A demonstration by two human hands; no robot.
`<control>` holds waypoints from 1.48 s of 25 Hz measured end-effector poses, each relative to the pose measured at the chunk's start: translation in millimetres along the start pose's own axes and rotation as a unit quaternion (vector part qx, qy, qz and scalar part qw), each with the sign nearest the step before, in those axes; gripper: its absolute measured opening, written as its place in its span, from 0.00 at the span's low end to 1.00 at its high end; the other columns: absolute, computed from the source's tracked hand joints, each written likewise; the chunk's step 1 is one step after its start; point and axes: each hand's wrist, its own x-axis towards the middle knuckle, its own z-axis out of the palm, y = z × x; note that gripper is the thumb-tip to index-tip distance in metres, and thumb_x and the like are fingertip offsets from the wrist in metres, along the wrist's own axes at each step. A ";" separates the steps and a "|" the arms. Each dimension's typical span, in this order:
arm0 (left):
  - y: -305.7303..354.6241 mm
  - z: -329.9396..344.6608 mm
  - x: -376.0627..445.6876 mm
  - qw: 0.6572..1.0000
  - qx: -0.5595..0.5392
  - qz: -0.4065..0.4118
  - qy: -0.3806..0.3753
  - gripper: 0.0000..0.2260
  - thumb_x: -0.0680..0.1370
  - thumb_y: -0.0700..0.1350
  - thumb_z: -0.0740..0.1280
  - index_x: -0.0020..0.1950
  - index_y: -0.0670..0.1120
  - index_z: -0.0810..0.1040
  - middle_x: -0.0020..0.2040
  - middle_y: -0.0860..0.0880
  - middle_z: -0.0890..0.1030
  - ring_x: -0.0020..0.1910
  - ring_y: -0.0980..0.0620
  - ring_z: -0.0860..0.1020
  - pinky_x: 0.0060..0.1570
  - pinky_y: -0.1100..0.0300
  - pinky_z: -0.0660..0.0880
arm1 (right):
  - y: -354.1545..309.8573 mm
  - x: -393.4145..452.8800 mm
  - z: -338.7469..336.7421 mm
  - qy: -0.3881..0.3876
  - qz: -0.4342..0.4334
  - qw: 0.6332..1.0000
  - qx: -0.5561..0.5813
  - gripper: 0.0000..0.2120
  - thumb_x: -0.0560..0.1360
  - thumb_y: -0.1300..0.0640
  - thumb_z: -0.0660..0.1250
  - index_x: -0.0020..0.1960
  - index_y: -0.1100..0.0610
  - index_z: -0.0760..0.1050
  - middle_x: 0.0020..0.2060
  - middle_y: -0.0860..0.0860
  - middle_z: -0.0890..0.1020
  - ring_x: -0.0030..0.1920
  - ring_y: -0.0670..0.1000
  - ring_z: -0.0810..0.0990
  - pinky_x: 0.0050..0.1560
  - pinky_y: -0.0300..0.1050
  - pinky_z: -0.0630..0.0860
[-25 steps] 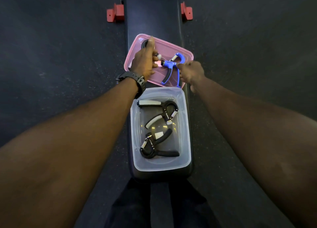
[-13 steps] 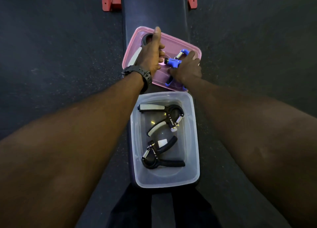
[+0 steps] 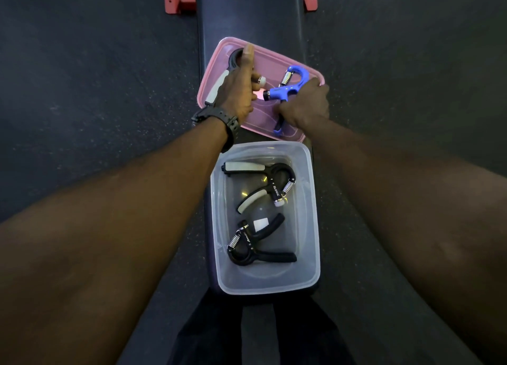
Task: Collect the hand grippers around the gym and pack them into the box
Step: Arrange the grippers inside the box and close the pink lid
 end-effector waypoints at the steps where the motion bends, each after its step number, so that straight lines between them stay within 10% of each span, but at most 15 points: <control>1: 1.3 -0.4 -3.9 1.000 0.003 0.003 0.005 0.36 0.68 0.74 0.49 0.44 0.45 0.82 0.36 0.52 0.83 0.31 0.54 0.72 0.33 0.60 0.66 | 0.6 -4.9 -8.1 0.000 -0.012 1.000 0.008 0.42 0.62 0.47 0.79 0.69 0.60 0.67 0.65 0.58 0.71 0.59 0.58 0.80 0.51 0.47 0.75; 6: 3.9 -9.8 -42.3 0.999 -0.031 0.023 0.019 0.35 0.72 0.72 0.51 0.43 0.45 0.85 0.27 0.56 0.77 0.30 0.54 0.71 0.35 0.58 0.66 | 8.7 -56.8 -57.2 0.009 -0.166 0.983 0.074 0.32 0.64 0.54 0.78 0.63 0.59 0.68 0.53 0.55 0.82 0.45 0.54 0.79 0.37 0.32 0.70; 10: 17.0 -26.4 -91.8 0.998 -0.047 0.024 0.044 0.32 0.81 0.64 0.52 0.25 0.54 0.82 0.25 0.55 0.78 0.36 0.49 0.74 0.45 0.53 0.72 | 11.3 -136.8 -88.4 -0.064 -0.241 0.967 0.055 0.22 0.72 0.47 0.67 0.62 0.55 0.73 0.48 0.54 0.84 0.47 0.57 0.81 0.50 0.48 0.76; 23: -69.1 -33.1 -190.2 0.997 -0.027 -0.038 0.056 0.27 0.80 0.63 0.52 0.46 0.45 0.80 0.42 0.46 0.81 0.40 0.50 0.77 0.42 0.56 0.73 | 104.9 -265.2 7.3 -0.284 -0.388 0.813 -0.329 0.26 0.77 0.63 0.61 0.71 0.44 0.73 0.56 0.62 0.81 0.54 0.64 0.83 0.46 0.52 0.75; 30: -127.0 -21.4 -232.3 0.995 -0.048 -0.072 0.040 0.29 0.71 0.70 0.51 0.49 0.51 0.82 0.55 0.47 0.84 0.58 0.51 0.80 0.58 0.54 0.72 | 104.3 -252.2 20.2 -0.296 -0.312 0.864 -0.263 0.19 0.77 0.59 0.64 0.67 0.48 0.77 0.54 0.61 0.83 0.55 0.62 0.82 0.52 0.52 0.77; 33: -135.1 -19.5 -239.9 0.994 -0.062 -0.092 0.019 0.29 0.71 0.70 0.51 0.51 0.51 0.81 0.58 0.47 0.82 0.58 0.54 0.79 0.54 0.60 0.70 | 95.8 -249.0 14.8 -0.219 -0.124 0.968 -0.002 0.13 0.77 0.50 0.66 0.59 0.54 0.80 0.54 0.56 0.85 0.57 0.57 0.82 0.57 0.48 0.76; 37: -141.4 -12.2 -240.9 0.993 -0.066 -0.102 0.013 0.26 0.70 0.71 0.51 0.48 0.54 0.78 0.54 0.49 0.82 0.57 0.54 0.80 0.60 0.59 0.71 | 85.9 -248.1 18.7 -0.266 0.029 0.953 0.142 0.13 0.79 0.46 0.64 0.53 0.55 0.77 0.58 0.58 0.83 0.61 0.59 0.80 0.64 0.58 0.76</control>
